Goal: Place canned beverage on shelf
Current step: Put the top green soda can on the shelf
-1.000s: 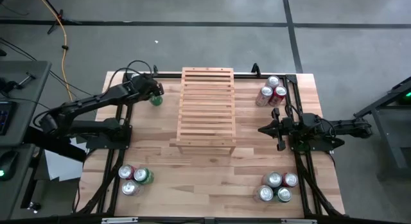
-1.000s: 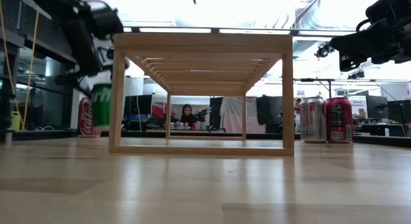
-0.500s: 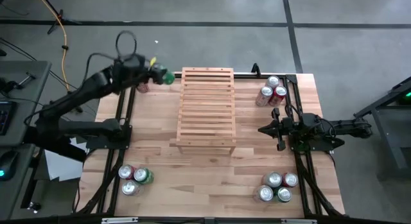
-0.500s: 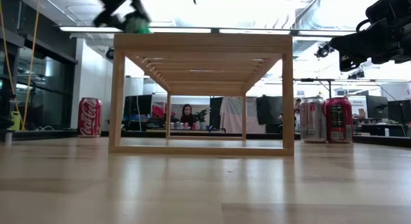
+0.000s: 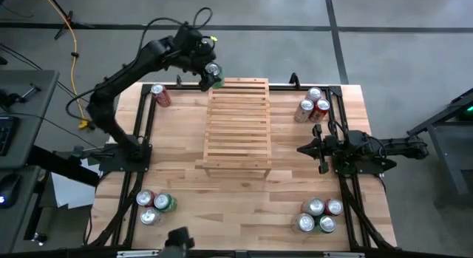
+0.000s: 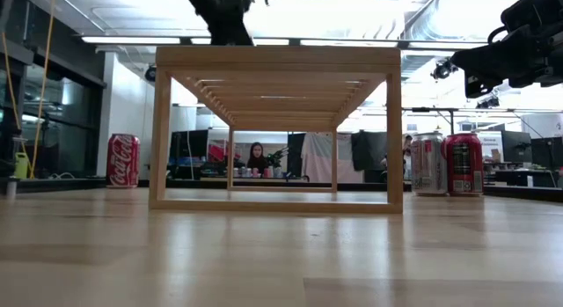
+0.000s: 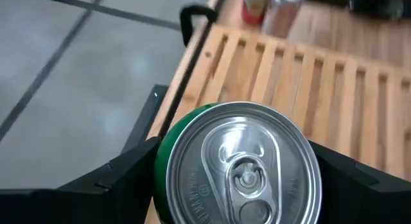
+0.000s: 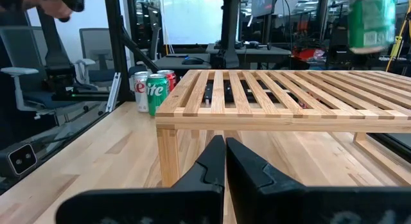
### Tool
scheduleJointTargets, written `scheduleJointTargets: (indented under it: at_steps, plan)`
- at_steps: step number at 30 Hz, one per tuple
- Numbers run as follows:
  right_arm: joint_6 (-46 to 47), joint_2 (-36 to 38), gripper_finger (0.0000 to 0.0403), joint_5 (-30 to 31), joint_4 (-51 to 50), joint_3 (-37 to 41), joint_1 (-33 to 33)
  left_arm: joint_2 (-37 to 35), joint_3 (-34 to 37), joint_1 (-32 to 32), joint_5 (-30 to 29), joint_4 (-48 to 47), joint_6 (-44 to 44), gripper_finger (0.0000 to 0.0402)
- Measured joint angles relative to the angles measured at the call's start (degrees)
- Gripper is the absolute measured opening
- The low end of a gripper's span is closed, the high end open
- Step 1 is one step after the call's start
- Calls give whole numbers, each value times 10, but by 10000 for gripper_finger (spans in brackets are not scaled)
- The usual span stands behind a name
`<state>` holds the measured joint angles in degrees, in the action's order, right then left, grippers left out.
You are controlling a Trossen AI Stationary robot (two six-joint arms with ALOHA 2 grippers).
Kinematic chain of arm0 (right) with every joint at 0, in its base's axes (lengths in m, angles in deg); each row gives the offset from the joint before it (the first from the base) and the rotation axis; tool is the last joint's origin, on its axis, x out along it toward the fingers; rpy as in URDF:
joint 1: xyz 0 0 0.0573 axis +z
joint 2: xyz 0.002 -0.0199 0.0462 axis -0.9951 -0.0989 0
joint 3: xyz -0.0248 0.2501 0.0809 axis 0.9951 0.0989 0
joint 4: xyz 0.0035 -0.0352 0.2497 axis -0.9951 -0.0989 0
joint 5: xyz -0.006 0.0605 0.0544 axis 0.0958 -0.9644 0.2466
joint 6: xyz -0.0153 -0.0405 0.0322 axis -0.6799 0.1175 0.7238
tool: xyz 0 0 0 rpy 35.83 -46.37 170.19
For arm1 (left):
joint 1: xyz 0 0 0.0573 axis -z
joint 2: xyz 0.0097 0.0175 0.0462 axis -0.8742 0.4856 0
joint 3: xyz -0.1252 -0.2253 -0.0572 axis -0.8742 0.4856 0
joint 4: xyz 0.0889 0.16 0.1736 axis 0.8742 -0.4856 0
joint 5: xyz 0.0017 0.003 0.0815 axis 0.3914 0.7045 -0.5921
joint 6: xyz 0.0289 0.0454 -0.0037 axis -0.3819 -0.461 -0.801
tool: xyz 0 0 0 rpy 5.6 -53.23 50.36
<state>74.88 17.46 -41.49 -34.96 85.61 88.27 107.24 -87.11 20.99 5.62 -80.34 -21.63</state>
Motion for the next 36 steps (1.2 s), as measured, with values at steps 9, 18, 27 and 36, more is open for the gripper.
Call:
scheduleJointTargets:
  at_steps: [9, 18, 27, 36]
  plan:
    - [0, 0, 0, 0, 0, 0, 0, 77, -52, -32, 72, -30, -38, 308]
    - [0, 0, 0, 0, 0, 0, 0, 91, -52, -43, 90, -48, -38, 309]
    - [0, 0, 0, 0, 0, 0, 0, 95, -52, -43, 79, -35, -29, 318]
    - [0, 0, 0, 0, 0, 0, 0, 95, -52, -43, -5, -14, 21, 325]
